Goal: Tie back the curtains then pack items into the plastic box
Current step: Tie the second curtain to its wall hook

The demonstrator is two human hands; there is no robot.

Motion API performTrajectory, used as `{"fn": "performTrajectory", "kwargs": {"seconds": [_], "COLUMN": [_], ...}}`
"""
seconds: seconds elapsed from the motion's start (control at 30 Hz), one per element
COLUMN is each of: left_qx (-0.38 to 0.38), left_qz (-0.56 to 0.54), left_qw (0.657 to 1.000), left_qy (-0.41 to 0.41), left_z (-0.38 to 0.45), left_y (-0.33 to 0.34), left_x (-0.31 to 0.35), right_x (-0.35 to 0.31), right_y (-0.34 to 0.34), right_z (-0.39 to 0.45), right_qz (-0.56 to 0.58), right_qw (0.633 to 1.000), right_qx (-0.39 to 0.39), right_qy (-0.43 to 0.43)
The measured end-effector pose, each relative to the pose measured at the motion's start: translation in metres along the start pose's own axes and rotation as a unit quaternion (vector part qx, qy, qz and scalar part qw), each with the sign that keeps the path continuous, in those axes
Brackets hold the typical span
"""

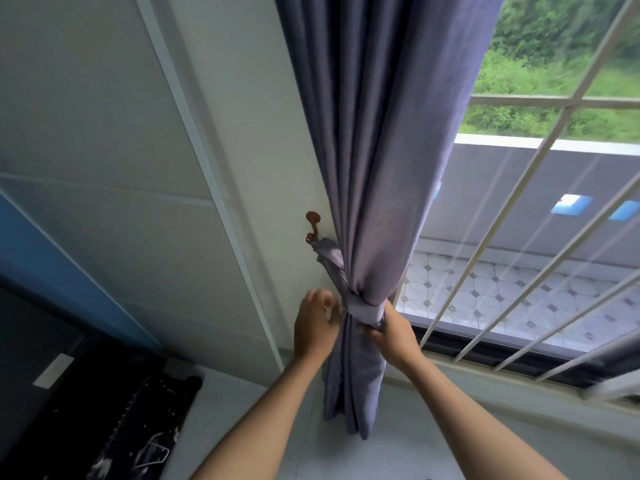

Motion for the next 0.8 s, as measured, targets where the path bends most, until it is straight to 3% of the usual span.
{"fn": "performTrajectory", "kwargs": {"seconds": [0.1, 0.23, 0.47, 0.57, 0.63, 0.8], "left_qx": [-0.052, -0.042, -0.034, -0.032, -0.021, -0.033], "left_qz": [-0.014, -0.025, -0.089, -0.085, -0.089, -0.072], "left_qw": [0.999, 0.999, 0.989, 0.994, 0.995, 0.997], "left_qy": [0.007, -0.007, -0.112, -0.063, -0.036, -0.001], "left_z": [-0.034, -0.038, -0.025, -0.034, -0.048, -0.042], "left_y": [0.012, 0.018, 0.035, 0.044, 0.048, 0.052], "left_x": [-0.010, 0.000, 0.010, 0.023, 0.027, 0.026], "right_x": [0.006, 0.011, 0.028, 0.034, 0.034, 0.025], "right_y": [-0.001, -0.002, -0.015, -0.031, -0.036, -0.022], "right_z": [0.000, 0.001, -0.005, -0.015, -0.020, -0.019], "right_qz": [-0.016, -0.025, -0.039, -0.009, 0.007, 0.018], "right_qw": [1.000, 0.999, 0.999, 0.994, 0.991, 0.998], "right_qx": [-0.019, -0.019, 0.002, 0.087, 0.117, 0.054], "right_qy": [-0.007, -0.012, 0.011, 0.068, 0.060, 0.013]}}
Point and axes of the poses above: each hand's wrist, its own z-axis towards the middle knuckle, its own y-axis out of the palm, x = y × z, the point moved 2 cm from there along z, towards the middle knuckle, and after that the axes turned 10 degrees about x, right-handed, at the moved point
